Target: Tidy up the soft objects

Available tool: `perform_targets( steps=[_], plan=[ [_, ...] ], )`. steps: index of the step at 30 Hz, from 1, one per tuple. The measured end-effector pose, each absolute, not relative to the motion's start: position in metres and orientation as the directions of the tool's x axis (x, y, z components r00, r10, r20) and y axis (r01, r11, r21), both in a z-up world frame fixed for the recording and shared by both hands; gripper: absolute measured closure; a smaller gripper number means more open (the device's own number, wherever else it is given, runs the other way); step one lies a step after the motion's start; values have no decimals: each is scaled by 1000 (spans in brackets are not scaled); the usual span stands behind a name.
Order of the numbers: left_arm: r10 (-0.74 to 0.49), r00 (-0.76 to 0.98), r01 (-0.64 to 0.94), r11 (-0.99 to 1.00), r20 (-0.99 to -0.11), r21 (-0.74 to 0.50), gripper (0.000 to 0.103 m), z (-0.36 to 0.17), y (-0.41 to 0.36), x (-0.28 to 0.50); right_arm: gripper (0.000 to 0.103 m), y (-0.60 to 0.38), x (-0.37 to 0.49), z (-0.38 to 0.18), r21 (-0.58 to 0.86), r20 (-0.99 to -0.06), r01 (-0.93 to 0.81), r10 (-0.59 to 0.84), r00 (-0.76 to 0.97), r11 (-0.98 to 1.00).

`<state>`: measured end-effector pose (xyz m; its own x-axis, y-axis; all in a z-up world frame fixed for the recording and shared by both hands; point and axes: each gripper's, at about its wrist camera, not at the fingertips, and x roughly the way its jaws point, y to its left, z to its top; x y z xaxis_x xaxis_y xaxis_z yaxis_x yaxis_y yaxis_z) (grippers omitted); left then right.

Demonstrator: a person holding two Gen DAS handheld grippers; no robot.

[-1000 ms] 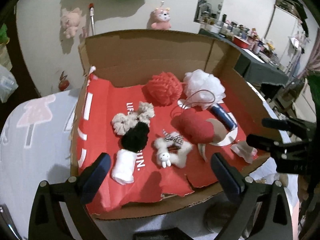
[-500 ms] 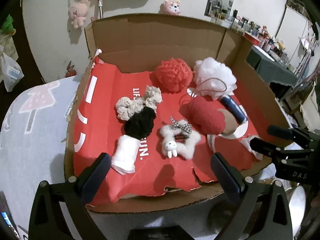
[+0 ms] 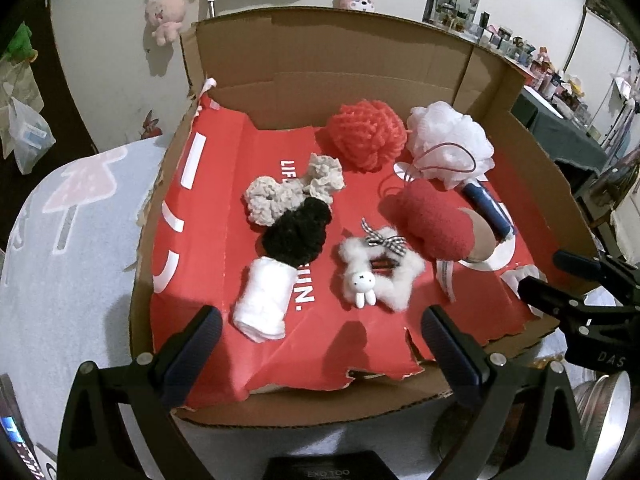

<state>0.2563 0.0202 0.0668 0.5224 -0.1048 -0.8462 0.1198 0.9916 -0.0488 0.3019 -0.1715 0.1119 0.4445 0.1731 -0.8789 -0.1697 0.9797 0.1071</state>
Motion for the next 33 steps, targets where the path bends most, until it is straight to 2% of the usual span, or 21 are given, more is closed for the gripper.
perform_targets(
  steps=[33],
  plan=[
    [-99, 528, 121, 992, -843, -41, 2, 66, 20, 256, 26, -170, 302, 111, 97, -879, -164, 162, 449, 982]
  ],
)
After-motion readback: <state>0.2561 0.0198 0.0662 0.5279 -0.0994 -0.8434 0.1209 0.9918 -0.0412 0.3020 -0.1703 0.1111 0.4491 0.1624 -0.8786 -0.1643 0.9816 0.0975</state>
